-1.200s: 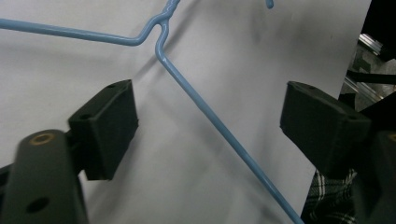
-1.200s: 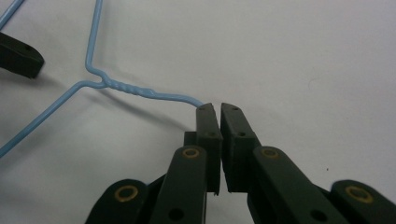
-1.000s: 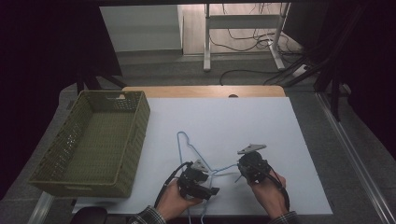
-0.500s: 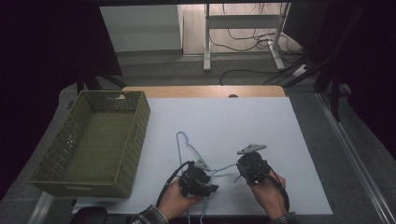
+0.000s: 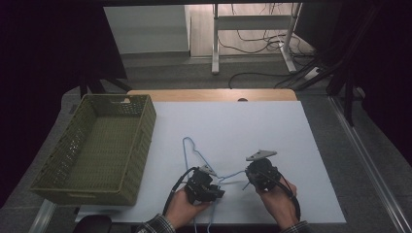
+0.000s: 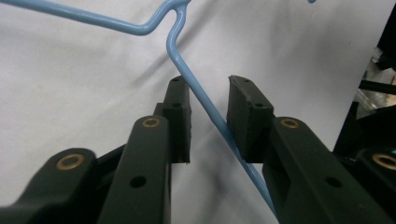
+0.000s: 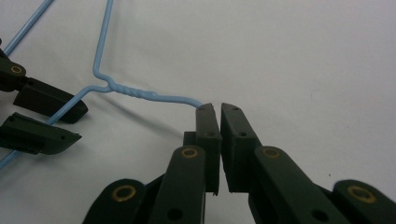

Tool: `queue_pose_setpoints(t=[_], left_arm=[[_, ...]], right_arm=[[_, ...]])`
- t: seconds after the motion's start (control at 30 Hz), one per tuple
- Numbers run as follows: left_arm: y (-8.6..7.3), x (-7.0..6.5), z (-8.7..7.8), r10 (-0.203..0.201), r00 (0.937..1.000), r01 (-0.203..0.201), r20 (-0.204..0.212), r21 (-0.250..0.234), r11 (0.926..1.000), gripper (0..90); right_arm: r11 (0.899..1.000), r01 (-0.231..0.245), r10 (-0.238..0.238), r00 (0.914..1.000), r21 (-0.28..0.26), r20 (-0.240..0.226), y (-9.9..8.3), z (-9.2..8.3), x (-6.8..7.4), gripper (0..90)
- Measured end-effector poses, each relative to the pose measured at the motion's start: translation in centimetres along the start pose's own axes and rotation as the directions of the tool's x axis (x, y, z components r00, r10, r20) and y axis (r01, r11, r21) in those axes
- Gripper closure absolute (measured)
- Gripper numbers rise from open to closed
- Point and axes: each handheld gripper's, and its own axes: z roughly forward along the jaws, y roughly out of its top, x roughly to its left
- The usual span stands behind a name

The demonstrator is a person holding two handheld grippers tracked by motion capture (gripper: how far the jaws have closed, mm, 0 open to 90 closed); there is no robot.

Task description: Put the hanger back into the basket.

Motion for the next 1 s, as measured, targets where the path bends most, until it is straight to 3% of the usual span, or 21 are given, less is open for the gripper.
queue_pose_setpoints(t=[0.1, 0.13, 0.17, 0.23, 0.27, 0.3, 0.37, 0.47, 0.67, 0.83, 1.0], left_arm=[[0.0, 0.1, -0.1, -0.032, 0.9994, 0.032, 0.011, 0.005, 0.9995, 72.2], [-0.1, 0.2, -0.2, -0.052, 0.9985, 0.052, 0.018, 0.005, 0.9986, 74.0], [-0.2, 0.4, -0.2, -0.074, 0.9970, 0.073, 0.025, 0.009, 0.9973, 79.9], [-0.5, 0.8, -0.5, -0.106, 0.9938, 0.106, 0.032, 0.010, 0.9943, 86.1], [-0.5, 0.8, -0.5, -0.106, 0.9938, 0.106, 0.032, 0.010, 0.9943, 86.0], [-0.7, 0.8, -0.8, -0.103, 0.9947, 0.102, 0.010, 0.019, 0.9946, 86.4], [-0.9, 1.2, -1.2, -0.135, 0.9904, 0.135, 0.032, -0.003, 0.9909, 86.7], [-1.1, 1.4, -1.7, -0.129, 0.9914, 0.129, 0.023, -0.014, 0.9915, 86.8], [-0.9, 1.7, -3.7, -0.126, 0.9898, 0.130, 0.066, -0.059, 0.9898, 87.0], [-0.7, 2.3, -5.4, -0.126, 0.9835, 0.138, 0.130, -0.088, 0.9865, 87.0], [-0.6, 2.5, -6.3, -0.119, 0.9808, 0.137, 0.155, -0.110, 0.9845, 86.9]], right_arm=[[1.000, 0.001, -0.001, 1.0000, -0.002, -0.004, 0.0, 0.0, 0.0, 84.2], [1.000, 0.000, 0.000, 0.9999, -0.011, -0.013, 0.0, -0.1, 0.0, 78.4], [1.000, 0.001, -0.002, 0.9999, -0.031, -0.010, 0.0, -0.3, 0.1, 66.3], [0.998, -0.013, 0.012, 0.9998, -0.062, -0.016, 0.0, -0.5, 0.0, 57.8], [0.998, -0.013, 0.012, 0.9998, -0.062, -0.016, 0.0, -0.5, 0.0, 57.8], [0.994, -0.031, 0.029, 0.9993, -0.101, -0.025, 0.0, -1.0, -0.2, 50.7], [0.990, -0.048, 0.044, 0.9986, -0.133, -0.031, 0.1, -1.4, -0.4, 47.2], [0.987, -0.063, 0.058, 0.9978, -0.147, -0.033, 0.1, -1.7, -0.7, 45.1], [0.988, -0.078, 0.075, 0.9967, -0.135, -0.030, -0.2, -1.6, -1.8, 41.2], [0.986, -0.099, 0.096, 0.9949, -0.138, -0.031, -0.3, -1.7, -2.3, 40.2], [0.986, -0.104, 0.100, 0.9941, -0.129, -0.042, -0.4, -1.6, -2.6, 40.5]])
